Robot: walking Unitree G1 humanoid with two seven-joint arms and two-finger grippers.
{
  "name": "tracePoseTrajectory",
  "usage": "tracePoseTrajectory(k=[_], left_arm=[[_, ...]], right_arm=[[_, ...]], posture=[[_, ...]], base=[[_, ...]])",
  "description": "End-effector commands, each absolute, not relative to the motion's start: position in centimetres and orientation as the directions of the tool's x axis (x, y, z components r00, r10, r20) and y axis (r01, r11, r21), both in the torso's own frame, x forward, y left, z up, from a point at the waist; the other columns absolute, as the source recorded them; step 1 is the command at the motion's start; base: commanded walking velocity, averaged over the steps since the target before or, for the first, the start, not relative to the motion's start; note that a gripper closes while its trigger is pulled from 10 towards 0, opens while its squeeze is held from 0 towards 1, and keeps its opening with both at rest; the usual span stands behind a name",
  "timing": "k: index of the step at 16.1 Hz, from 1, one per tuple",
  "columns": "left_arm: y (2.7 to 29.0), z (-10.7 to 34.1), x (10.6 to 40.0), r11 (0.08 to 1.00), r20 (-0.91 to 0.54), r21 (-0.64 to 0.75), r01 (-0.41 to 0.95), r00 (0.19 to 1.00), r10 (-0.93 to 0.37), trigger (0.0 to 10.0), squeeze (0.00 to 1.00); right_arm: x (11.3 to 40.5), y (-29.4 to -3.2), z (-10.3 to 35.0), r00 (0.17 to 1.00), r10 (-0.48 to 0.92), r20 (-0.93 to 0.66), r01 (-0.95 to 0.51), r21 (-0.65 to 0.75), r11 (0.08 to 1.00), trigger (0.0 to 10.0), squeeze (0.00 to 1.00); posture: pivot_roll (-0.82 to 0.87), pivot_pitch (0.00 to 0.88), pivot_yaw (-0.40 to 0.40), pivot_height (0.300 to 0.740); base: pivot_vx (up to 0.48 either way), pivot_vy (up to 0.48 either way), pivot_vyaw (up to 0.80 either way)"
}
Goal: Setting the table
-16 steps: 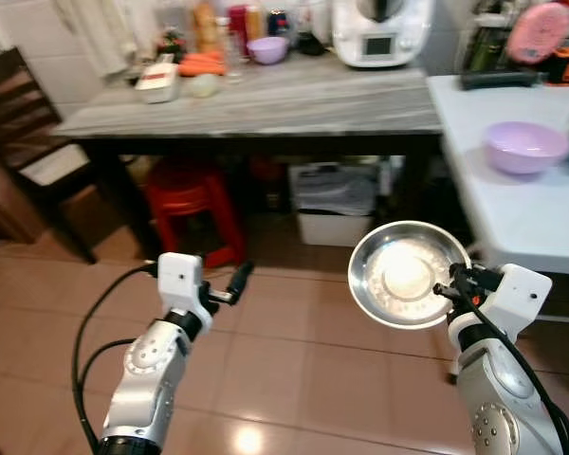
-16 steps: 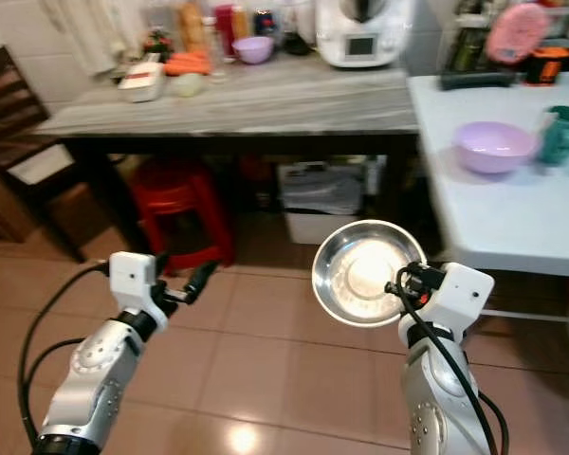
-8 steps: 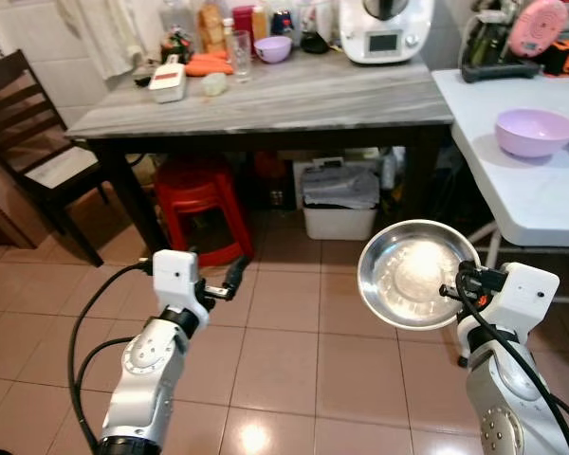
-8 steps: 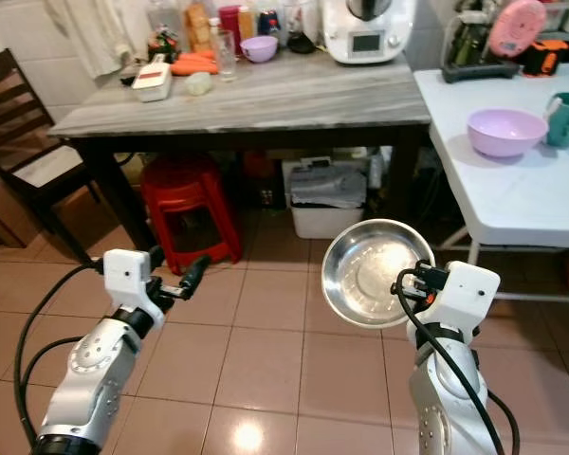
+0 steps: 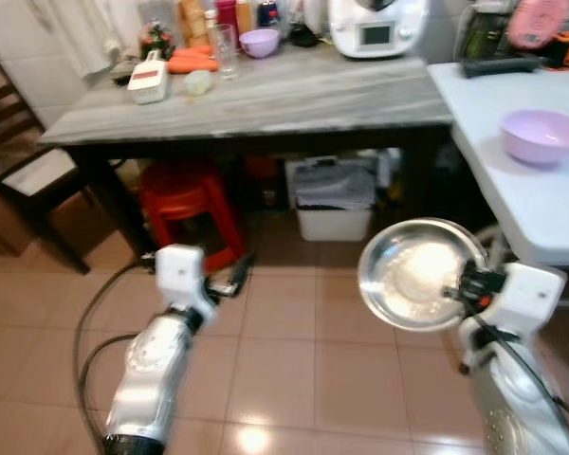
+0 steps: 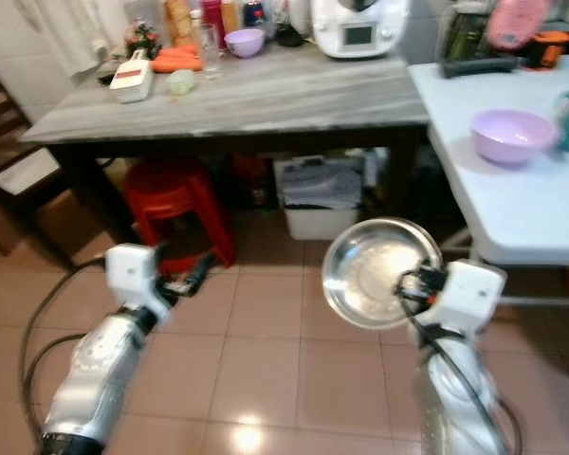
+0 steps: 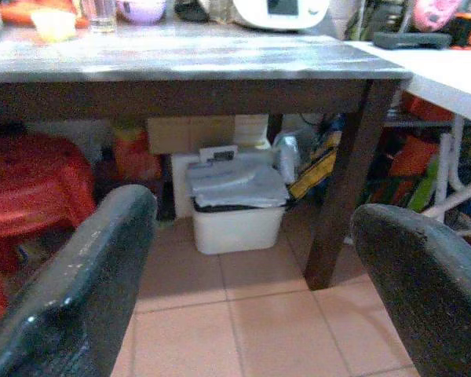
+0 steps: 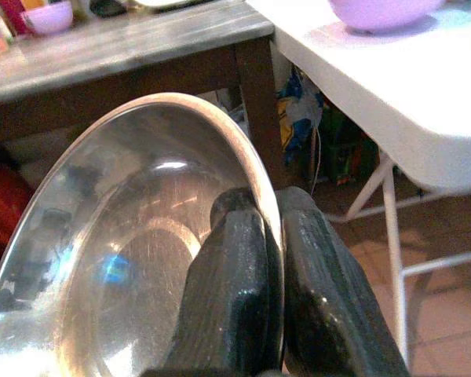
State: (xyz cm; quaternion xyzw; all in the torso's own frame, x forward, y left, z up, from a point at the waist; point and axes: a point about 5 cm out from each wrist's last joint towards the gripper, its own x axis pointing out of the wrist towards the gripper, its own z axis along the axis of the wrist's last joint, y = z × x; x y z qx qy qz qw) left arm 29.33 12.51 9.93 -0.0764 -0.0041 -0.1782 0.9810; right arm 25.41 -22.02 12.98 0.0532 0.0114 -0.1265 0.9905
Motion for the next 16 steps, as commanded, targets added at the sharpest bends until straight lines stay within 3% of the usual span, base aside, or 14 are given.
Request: tracePoseTrajectory(k=[1, 6, 14, 16], left_arm=[[14.14, 10.02, 29.39, 0.943, 0.032, -0.118, 0.311, 0.950, -0.310, 10.0, 0.00], [14.18, 10.19, 29.62, 0.943, 0.034, -0.117, 0.311, 0.950, -0.309, 10.0, 0.00], [14.03, 10.44, 29.84, 0.942, 0.042, -0.113, 0.315, 0.949, -0.312, 10.0, 0.00], [14.00, 10.43, 29.84, 0.942, 0.042, -0.114, 0.316, 0.949, -0.313, 10.0, 0.00]], right_arm=[[25.65, -21.02, 13.95, 0.975, -0.223, 0.012, 0.219, 0.124, 0.968, 10.0, 0.00], [25.80, -20.78, 14.05, 0.976, -0.216, 0.021, 0.212, 0.117, 0.970, 10.0, 0.00], [25.87, -20.62, 14.27, 0.975, -0.219, 0.037, 0.213, 0.124, 0.969, 10.0, 0.00], [25.90, -20.56, 14.25, 0.975, -0.217, 0.036, 0.211, 0.125, 0.969, 10.0, 0.00]], posture=[[-0.14, 0.048, 0.112, 0.740], [-0.14, 0.050, 0.118, 0.740], [-0.14, 0.045, 0.121, 0.740], [-0.14, 0.045, 0.121, 0.740]], base=[[0.364, 0.000, 0.53], [0.356, 0.000, 0.73], [0.345, 0.000, 0.00], [0.345, 0.000, -0.80]])
